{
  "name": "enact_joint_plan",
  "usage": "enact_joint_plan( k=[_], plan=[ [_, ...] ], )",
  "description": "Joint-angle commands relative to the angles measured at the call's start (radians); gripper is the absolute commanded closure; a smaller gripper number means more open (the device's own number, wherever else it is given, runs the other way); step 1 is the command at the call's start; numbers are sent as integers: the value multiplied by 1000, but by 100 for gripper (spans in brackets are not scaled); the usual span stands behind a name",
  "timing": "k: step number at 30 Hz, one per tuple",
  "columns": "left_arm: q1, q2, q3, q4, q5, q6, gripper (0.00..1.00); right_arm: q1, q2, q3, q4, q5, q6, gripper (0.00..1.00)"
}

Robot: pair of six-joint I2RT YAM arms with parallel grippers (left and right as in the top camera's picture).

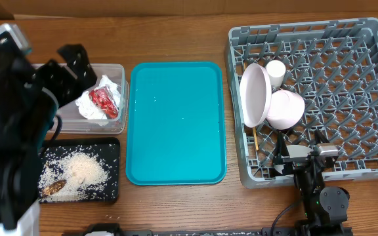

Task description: Sort waste into correct bins and load items into the dishwasher

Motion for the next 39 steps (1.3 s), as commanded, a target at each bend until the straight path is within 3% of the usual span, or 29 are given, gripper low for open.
enact_joint_plan(
  k=[1, 8, 20, 24, 32, 39],
  plan=[
    [-9, -84, -47, 0, 2, 15, 0, -8, -12, -11, 3, 9, 1, 0],
    [-5, -253, -312, -3, -22, 15, 0, -8, -12, -11, 3, 9, 1, 0],
    [-5, -620, -1007, 51, -44, 14, 0, -8, -12, -11, 3, 9, 1, 0],
    [-5, -715, -1198, 223, -44, -29, 0, -8, -12, -11, 3, 9, 1, 0],
    [-5, -899, -1548, 747, -40, -117, 0, -8, -12, -11, 3, 9, 1, 0],
    [-5, -1026, -1728, 977, -17, -119, 0, -8, -12, -11, 3, 9, 1, 0]
  ],
)
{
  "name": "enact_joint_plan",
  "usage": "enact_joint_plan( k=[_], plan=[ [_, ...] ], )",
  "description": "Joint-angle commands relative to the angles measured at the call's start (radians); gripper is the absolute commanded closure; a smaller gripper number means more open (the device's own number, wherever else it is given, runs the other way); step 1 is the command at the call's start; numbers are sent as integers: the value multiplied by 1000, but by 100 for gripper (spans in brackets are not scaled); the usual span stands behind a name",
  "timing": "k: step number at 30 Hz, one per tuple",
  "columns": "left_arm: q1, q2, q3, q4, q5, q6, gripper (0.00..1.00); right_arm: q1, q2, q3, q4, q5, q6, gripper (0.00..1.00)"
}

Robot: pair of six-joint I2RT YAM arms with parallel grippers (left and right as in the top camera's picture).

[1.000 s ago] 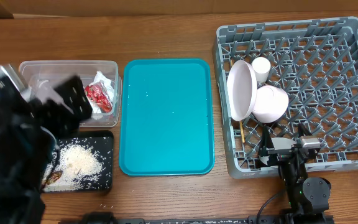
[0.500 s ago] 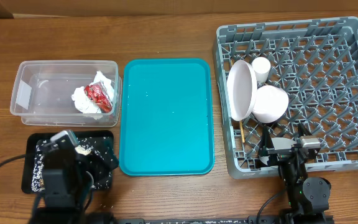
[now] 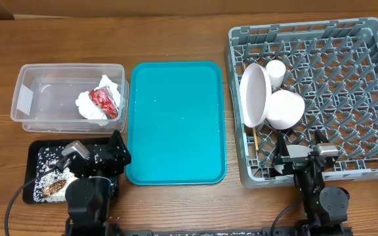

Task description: Sort waste into correct bins and load items into the dishwasher

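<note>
A clear plastic bin (image 3: 38, 98) at the left holds a crumpled white napkin with a red scrap (image 3: 101, 101). In front of it, a black tray (image 3: 35, 177) carries loose rice and a brown scrap (image 3: 53, 188). The grey dishwasher rack (image 3: 346, 98) on the right holds a white plate (image 3: 255, 95) on edge, a white cup (image 3: 275, 72) and a white bowl (image 3: 285, 109). My left gripper (image 3: 118, 151) is folded low over the black tray's right end, its jaws too dark to read. My right gripper (image 3: 279, 157) rests at the rack's front edge, its jaws unclear.
A bare teal tray (image 3: 176, 124) lies between the bins and the rack. A thin wooden stick (image 3: 256, 139) leans at the rack's front left. Both arm bases stand at the near table edge.
My left arm was raised high over the clear bin, close under the camera, with fingers spread. It now sits folded low over the black tray's right end. The right arm has not moved.
</note>
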Motion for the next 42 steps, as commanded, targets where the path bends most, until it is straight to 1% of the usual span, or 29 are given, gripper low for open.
enact_joint_plan(
  k=[1, 7, 11, 15, 26, 33, 37, 42],
  plan=[
    [-5, -63, -71, 56, 13, -20, 0, -8, -12, -11, 3, 9, 2, 0],
    [10, -131, -135, 65, 14, -11, 0, -8, -12, -11, 3, 9, 2, 0],
    [29, -153, -135, 69, 29, 88, 0, -8, -12, -11, 3, 9, 1, 0],
    [34, -190, -135, 68, 35, 240, 0, -8, -12, -11, 3, 9, 2, 0],
    [14, -189, -135, 67, 35, 548, 0, -8, -12, -11, 3, 9, 2, 0],
    [8, -189, -135, 66, 38, 560, 0, -8, -12, -11, 3, 9, 2, 0],
    [-18, -189, -135, 67, 35, 607, 0, -8, -12, -11, 3, 9, 2, 0],
    [-34, -188, -135, 68, 35, 605, 0, -8, -12, -11, 3, 9, 1, 0]
  ],
)
